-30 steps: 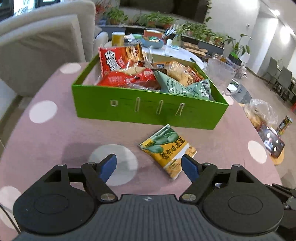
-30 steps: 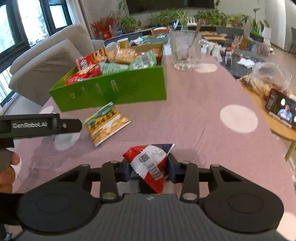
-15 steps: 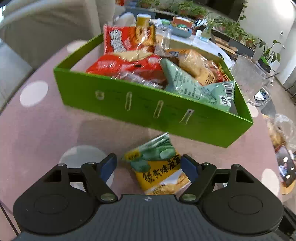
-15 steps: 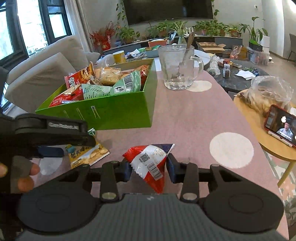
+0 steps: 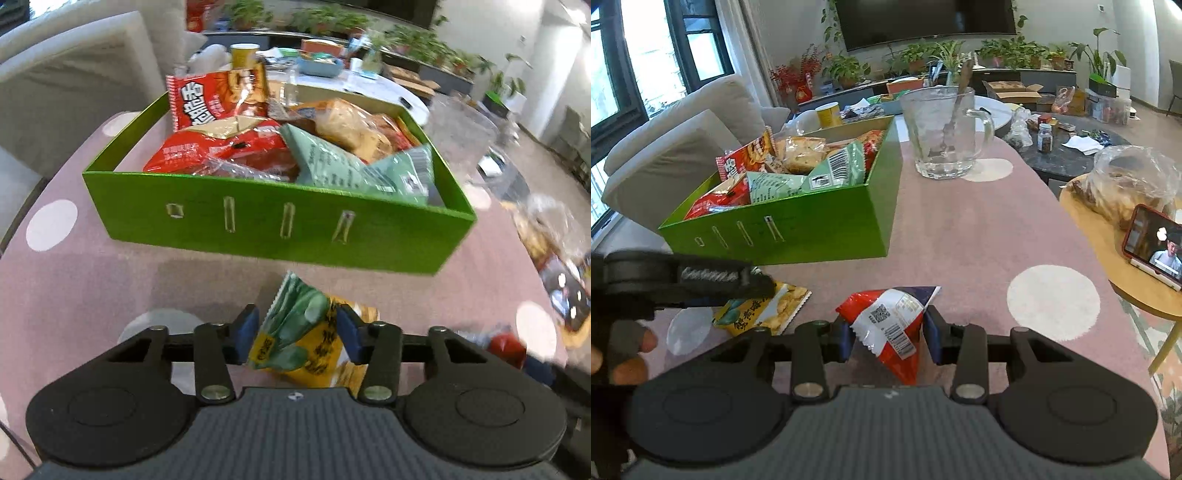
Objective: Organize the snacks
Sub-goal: 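Grasp the green pea snack bag with the left gripper while the right holds its bag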
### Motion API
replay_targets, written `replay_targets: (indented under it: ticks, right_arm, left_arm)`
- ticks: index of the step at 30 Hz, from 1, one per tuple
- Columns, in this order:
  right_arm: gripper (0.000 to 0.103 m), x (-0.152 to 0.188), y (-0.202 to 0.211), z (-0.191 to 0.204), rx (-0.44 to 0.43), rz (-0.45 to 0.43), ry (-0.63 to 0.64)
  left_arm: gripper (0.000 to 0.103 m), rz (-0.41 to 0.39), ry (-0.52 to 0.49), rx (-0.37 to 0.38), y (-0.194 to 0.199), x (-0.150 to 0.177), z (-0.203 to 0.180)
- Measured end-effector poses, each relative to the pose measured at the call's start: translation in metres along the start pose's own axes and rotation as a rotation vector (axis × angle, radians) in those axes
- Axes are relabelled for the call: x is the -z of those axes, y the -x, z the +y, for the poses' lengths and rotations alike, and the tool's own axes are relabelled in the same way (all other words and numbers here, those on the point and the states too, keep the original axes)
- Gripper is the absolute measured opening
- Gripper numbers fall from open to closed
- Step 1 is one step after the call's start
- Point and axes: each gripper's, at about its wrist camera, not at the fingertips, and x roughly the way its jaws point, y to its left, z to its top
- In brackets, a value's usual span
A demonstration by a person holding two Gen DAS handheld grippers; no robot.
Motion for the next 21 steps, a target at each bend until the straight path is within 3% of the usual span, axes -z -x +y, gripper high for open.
replay_targets:
  ticks: [6,8,10,12,14,17,21]
  right_arm:
    - [0.064,0.001,0.007,-0.003,0.009,-0.005,-0.005]
    - [0.064,0.001,0.007,-0.003,0.012,-0.003,-0.010]
    - [0.064,0.001,0.007,-0.002,0.012,0.001,-0.015]
    - [0.064,0.002,0.007,-0.001,0.007,0.005,-0.016]
    - [0.064,0.002,0.009,0.001,0.001,0.006,-0.009]
    - [0.064,0.002,0.011,0.002,0.002,0.004,-0.008]
    - [0.064,0.001,0.010,-0.001,0.008,0.004,-0.014]
  left_arm:
    - [0.039,0.054,-0.124,0.086,0.023,0.023,0.005]
    - [0.045,0.025,-0.187,0.093,0.031,0.028,0.005]
    - [0.066,-0.043,-0.286,0.070,0.037,0.029,-0.003]
    - [0.075,-0.118,-0.397,0.046,0.037,0.028,-0.011]
    - [0.076,-0.158,-0.537,0.046,0.032,0.026,-0.021]
    - [0.079,-0.141,-0.718,0.110,0.021,0.022,-0.032]
    - [0.079,-0.116,-0.823,0.162,0.013,0.020,-0.034]
